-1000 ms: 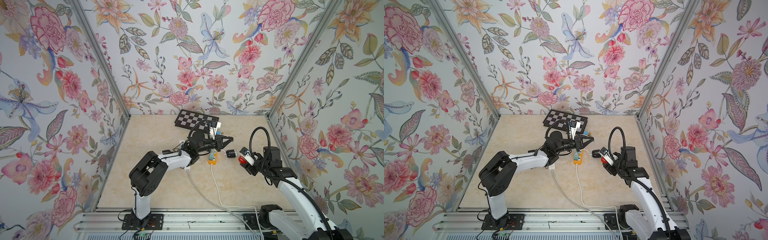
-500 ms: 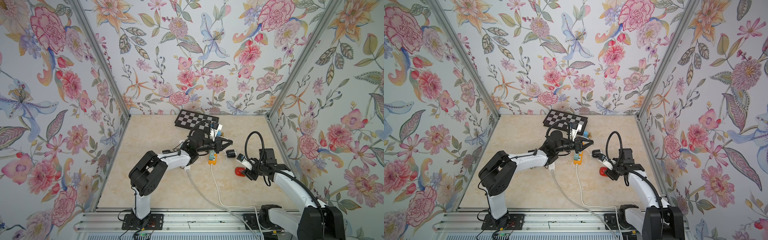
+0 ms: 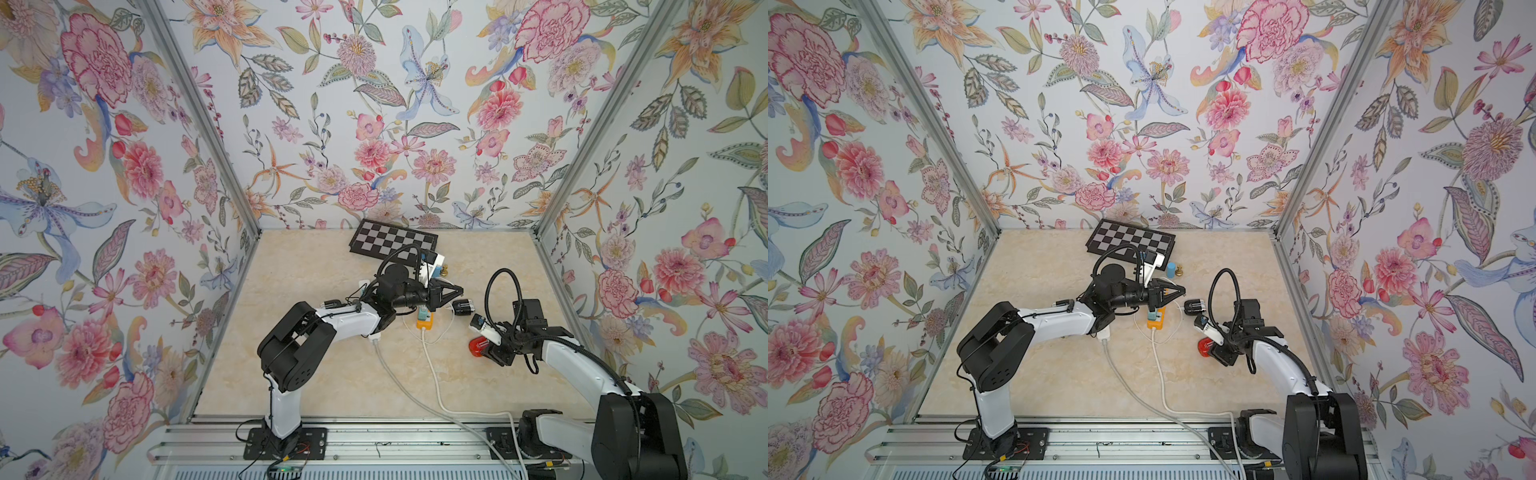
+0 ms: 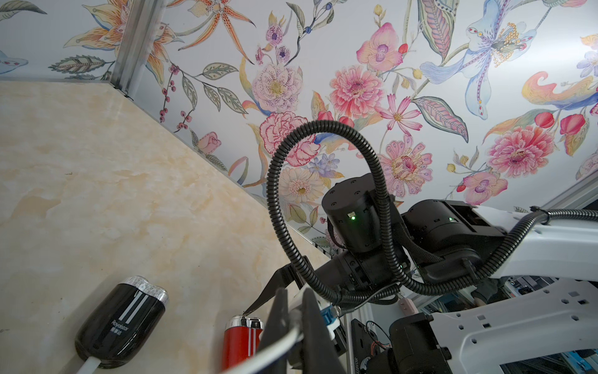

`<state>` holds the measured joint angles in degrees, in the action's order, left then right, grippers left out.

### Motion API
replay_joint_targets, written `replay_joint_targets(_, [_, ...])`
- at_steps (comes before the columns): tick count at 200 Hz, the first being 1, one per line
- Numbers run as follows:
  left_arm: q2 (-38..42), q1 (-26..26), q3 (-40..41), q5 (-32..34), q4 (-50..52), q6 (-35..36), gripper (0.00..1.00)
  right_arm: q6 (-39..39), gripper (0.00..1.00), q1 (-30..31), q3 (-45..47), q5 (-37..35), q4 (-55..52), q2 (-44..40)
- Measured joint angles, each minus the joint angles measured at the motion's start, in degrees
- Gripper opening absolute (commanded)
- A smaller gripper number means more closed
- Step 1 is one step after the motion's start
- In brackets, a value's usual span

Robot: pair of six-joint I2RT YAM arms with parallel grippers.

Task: Unplug the electric shaver
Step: Place the electric shaver at the center of the board.

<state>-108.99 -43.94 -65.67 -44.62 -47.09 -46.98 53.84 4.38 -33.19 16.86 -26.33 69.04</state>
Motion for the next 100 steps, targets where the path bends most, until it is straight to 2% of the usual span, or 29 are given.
replay_joint_targets(42, [0.0,0.1,0.8,-0.2,1.4,1.5,0.00,-1.5,0.66,0.1,0.0,-0.9,0.0,-0.7])
replay_joint_targets(82, [0.0,0.1,0.8,-1.6,4.6,3.1,0.00,-7.0,0.68,-0.2,-2.4,-1.9,0.0,-10.6])
replay_joint_targets(100, [0.0,-0.5,0.6,-2.5,6.8,4.3,0.00,-9.6,0.68,-2.1,-4.6,-3.1,0.3,-14.1])
